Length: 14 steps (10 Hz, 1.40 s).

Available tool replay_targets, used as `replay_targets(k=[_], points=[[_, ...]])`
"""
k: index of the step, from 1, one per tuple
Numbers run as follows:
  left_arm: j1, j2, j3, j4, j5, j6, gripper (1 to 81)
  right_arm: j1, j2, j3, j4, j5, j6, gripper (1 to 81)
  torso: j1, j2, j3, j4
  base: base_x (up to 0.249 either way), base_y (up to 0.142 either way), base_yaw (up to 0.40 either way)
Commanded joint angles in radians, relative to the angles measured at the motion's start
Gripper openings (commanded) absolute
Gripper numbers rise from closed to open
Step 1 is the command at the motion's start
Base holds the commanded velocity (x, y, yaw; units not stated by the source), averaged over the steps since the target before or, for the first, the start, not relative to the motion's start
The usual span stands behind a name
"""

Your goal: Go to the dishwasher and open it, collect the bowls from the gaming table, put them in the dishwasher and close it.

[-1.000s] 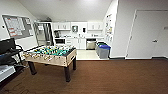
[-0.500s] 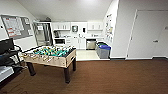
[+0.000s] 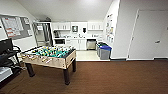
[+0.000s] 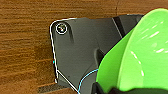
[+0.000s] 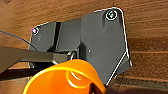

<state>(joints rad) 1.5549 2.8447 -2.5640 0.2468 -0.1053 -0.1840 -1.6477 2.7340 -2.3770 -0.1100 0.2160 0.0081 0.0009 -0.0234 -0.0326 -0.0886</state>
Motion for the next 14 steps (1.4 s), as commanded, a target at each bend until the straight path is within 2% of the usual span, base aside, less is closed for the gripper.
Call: replay_targets(k=[1, 3, 14], points=[[-0.045, -0.013, 0.002, 0.011, 0.039, 0.001, 1.0, 0.033, -0.028, 0.003, -0.014, -0.044, -0.002, 1.0, 0.000, 0.000, 0.000, 0.000, 0.099, -0.095, 0.000], [-0.045, -0.013, 0.002, 0.011, 0.039, 0.001, 1.0, 0.033, -0.028, 0.003, -0.014, -0.044, -0.002, 1.0, 0.000, 0.000, 0.000, 0.000, 0.095, -0.071, 0.000], [-0.043, -0.011, 0.002, 0.012, 0.038, 0.001, 1.0, 0.033, -0.026, 0.000, -0.014, -0.044, -0.002, 1.0, 0.000, 0.000, 0.000, 0.000, 0.135, 0.000, 0.000]])
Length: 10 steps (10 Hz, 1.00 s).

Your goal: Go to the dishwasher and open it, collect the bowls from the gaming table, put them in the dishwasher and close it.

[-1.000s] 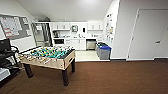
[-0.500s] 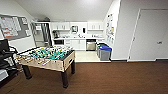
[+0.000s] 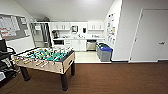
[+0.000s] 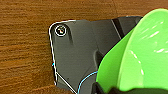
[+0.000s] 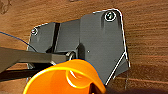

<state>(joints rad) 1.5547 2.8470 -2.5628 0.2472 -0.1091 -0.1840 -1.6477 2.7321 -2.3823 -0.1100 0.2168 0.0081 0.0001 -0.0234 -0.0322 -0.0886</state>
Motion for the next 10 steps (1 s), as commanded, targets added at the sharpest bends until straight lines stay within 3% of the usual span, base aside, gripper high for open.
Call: replay_targets(k=[1, 10], points=[[-0.043, -0.013, 0.001, 0.012, 0.042, 0.001, 1.0, 0.033, -0.024, 0.005, -0.014, -0.045, -0.002, 1.0, 0.000, 0.000, 0.000, 0.000, 0.160, 0.000, 0.000], [-0.043, -0.014, 0.001, 0.014, 0.042, 0.003, 1.0, 0.036, -0.021, 0.005, -0.014, -0.045, -0.002, 1.0, 0.001, 0.000, 0.000, 0.000, 0.161, 0.000, 0.000]])
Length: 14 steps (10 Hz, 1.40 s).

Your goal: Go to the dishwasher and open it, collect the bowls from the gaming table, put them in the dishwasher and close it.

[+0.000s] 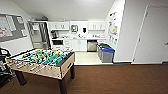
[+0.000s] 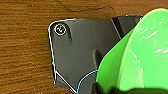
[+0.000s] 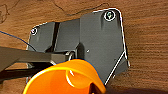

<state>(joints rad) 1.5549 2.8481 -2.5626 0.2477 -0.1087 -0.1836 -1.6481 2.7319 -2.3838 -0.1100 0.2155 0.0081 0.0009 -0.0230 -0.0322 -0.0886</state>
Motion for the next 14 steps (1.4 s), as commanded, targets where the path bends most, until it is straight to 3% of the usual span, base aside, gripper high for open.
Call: replay_targets(k=[1, 14], points=[[-0.043, -0.013, 0.001, 0.013, 0.041, 0.003, 1.0, 0.036, -0.021, 0.006, -0.014, -0.045, -0.002, 1.0, 0.000, 0.000, 0.000, 0.000, 0.162, 0.000, 0.000], [-0.038, -0.012, 0.001, 0.013, 0.041, 0.004, 1.0, 0.033, -0.016, -0.003, -0.014, -0.044, -0.002, 1.0, 0.000, 0.000, 0.000, 0.000, 0.162, 0.000, 0.000]])
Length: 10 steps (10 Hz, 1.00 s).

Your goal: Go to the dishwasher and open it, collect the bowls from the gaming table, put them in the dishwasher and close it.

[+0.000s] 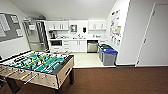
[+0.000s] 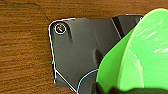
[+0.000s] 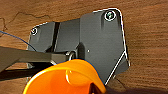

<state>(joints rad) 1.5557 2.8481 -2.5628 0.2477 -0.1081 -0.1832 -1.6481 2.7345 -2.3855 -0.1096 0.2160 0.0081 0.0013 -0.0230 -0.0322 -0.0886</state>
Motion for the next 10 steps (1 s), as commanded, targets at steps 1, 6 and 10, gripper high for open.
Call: replay_targets(k=[1, 6, 10], points=[[-0.039, -0.012, 0.001, 0.013, 0.041, 0.004, 1.0, 0.033, -0.019, -0.001, -0.015, -0.044, -0.002, 1.0, 0.000, 0.000, 0.000, 0.000, 0.162, 0.000, 0.000], [-0.039, -0.012, 0.001, 0.013, 0.041, 0.004, 1.0, 0.033, -0.017, -0.004, -0.015, -0.044, -0.002, 1.0, 0.000, 0.000, 0.000, 0.000, 0.163, 0.000, 0.000], [-0.039, -0.015, 0.001, 0.013, 0.041, 0.004, 1.0, 0.033, -0.017, -0.003, -0.015, -0.044, -0.002, 1.0, -0.001, 0.000, 0.000, 0.000, 0.178, 0.000, 0.000]])
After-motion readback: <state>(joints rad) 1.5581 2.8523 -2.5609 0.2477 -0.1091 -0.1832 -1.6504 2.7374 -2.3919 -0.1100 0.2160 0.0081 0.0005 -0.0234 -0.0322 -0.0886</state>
